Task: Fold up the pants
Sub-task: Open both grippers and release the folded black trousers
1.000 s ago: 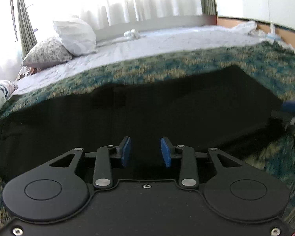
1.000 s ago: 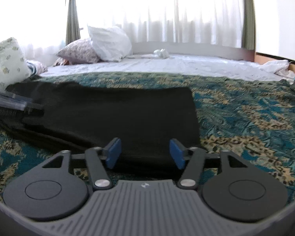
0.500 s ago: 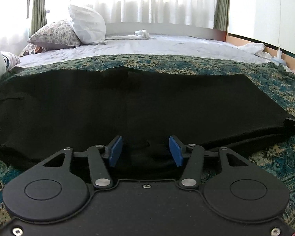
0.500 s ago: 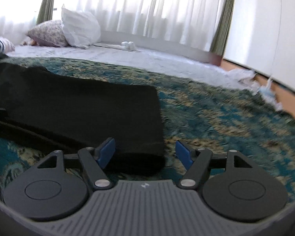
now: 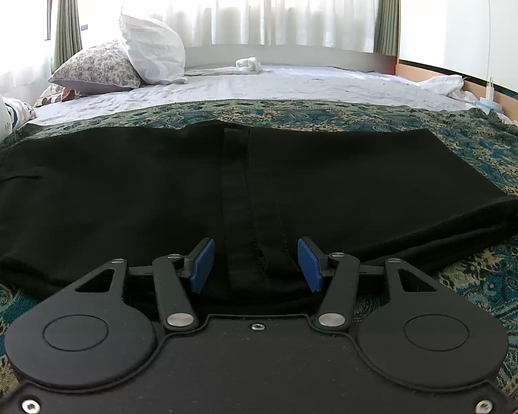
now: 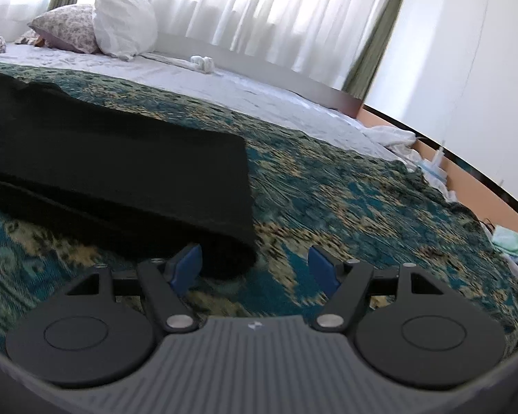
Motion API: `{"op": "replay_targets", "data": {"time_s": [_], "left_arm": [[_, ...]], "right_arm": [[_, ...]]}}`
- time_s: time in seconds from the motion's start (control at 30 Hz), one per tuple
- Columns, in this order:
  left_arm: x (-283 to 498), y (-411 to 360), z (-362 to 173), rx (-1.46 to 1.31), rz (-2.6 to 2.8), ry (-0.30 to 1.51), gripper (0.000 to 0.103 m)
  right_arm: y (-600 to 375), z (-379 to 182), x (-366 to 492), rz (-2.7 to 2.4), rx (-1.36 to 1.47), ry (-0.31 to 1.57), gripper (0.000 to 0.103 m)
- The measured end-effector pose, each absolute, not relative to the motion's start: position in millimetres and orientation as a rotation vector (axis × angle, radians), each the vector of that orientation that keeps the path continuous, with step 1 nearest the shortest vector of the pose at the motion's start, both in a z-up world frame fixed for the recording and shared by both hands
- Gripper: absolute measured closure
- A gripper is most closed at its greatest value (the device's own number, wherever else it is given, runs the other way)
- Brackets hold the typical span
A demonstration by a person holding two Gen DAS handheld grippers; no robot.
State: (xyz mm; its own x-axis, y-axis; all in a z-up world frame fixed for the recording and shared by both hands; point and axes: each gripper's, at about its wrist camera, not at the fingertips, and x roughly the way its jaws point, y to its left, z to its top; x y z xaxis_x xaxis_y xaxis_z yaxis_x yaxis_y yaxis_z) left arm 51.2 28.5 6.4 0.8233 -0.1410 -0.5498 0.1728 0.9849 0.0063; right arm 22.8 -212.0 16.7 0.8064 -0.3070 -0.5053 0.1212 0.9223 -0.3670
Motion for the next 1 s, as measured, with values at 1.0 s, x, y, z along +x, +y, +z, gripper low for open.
{"op": "replay_targets", "data": {"time_s": [1.0], "left_arm": [[53,22,8,0.066,-0.162,0.583,0.05]], "right_arm": [[-252,15,14,-0.344,-0.156,0.574,0.013]]}}
